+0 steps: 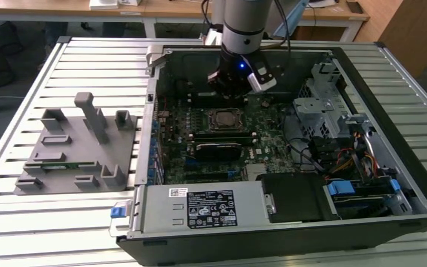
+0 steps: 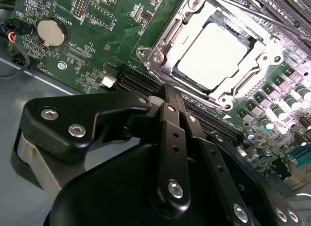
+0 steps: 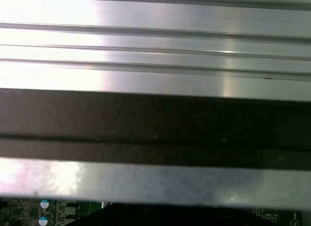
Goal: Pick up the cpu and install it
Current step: 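Install the first cpu locking lever, then install the second cpu locking lever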
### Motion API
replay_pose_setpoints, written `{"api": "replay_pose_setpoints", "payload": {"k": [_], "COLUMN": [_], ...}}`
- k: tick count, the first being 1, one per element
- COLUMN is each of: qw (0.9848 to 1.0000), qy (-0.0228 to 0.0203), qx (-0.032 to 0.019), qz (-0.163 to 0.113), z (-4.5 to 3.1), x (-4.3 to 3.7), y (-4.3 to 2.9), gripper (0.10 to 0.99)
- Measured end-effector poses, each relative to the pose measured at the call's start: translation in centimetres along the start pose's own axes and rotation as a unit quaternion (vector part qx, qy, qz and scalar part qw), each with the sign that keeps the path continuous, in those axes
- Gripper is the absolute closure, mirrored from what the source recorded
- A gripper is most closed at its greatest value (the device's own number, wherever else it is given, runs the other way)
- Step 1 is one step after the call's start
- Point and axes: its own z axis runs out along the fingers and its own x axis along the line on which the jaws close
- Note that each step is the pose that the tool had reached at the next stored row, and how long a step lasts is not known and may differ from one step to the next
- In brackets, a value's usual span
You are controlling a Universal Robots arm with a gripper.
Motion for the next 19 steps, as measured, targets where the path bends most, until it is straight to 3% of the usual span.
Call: {"api": "replay_pose_setpoints", "payload": {"k": [19], "qw": [1.0000], "qy": [0.0000], "qx": [0.0000], "qz": [0.000], "z": [-0.04], "x": [0.02], "y": [-0.73], "gripper": [0.980]}}
